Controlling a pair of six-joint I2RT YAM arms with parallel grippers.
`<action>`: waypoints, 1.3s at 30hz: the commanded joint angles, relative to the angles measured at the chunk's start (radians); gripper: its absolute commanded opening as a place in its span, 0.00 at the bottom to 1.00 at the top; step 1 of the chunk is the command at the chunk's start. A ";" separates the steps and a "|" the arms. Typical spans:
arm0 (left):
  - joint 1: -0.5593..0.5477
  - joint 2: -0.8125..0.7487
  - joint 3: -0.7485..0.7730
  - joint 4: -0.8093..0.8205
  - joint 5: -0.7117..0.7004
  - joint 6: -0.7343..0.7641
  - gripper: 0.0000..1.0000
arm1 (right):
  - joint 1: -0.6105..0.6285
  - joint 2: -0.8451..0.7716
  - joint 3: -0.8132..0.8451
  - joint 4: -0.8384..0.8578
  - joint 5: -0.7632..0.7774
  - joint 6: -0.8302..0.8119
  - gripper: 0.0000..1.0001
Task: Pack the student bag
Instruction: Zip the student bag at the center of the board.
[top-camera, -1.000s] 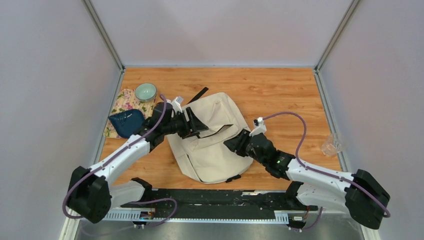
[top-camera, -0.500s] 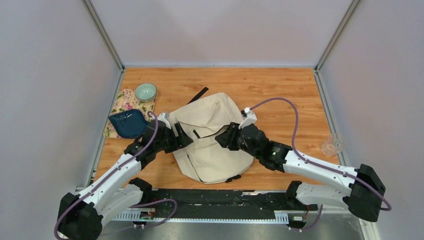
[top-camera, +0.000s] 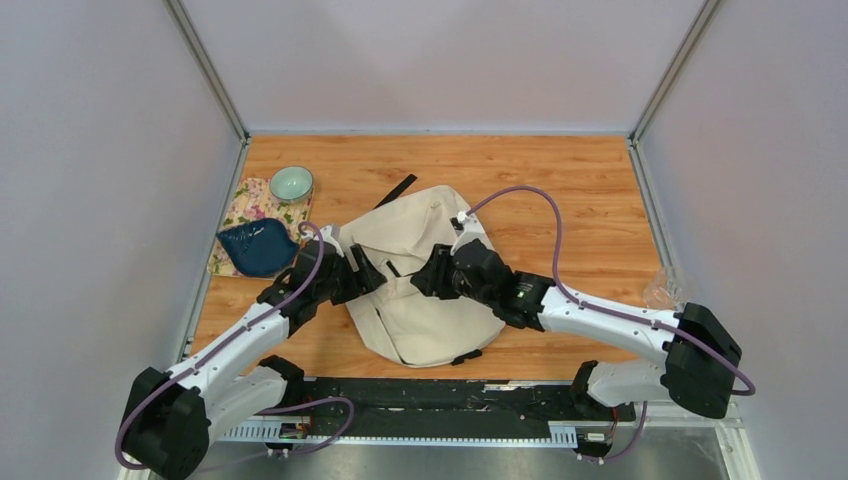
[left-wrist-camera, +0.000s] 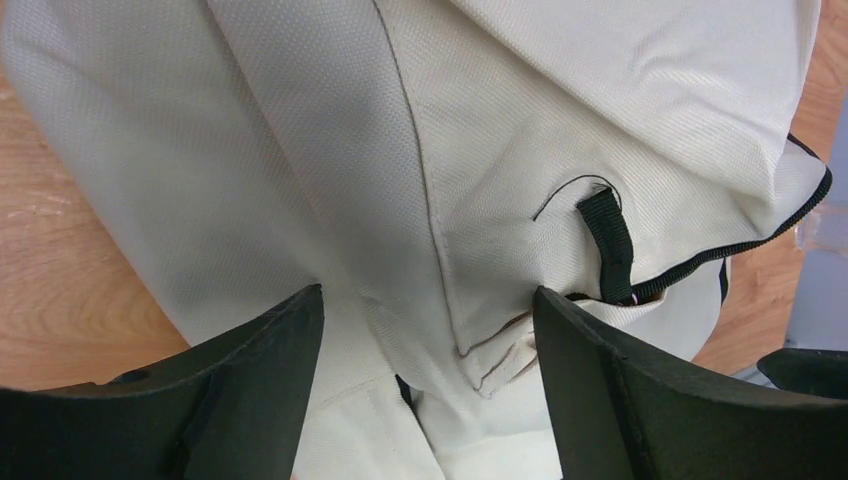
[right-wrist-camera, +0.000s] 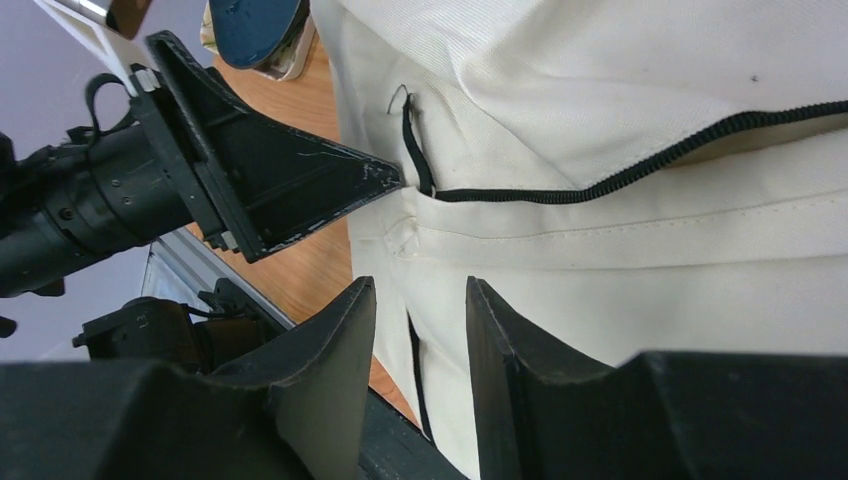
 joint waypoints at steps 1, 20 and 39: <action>0.008 0.029 -0.054 0.171 0.043 -0.025 0.80 | 0.005 0.028 0.067 -0.001 -0.015 -0.033 0.42; 0.027 -0.012 -0.093 0.260 0.046 -0.018 0.00 | 0.005 0.272 0.366 -0.214 -0.030 -0.220 0.46; 0.036 -0.069 -0.093 0.266 0.128 -0.004 0.00 | 0.005 0.510 0.565 -0.330 0.008 -0.345 0.46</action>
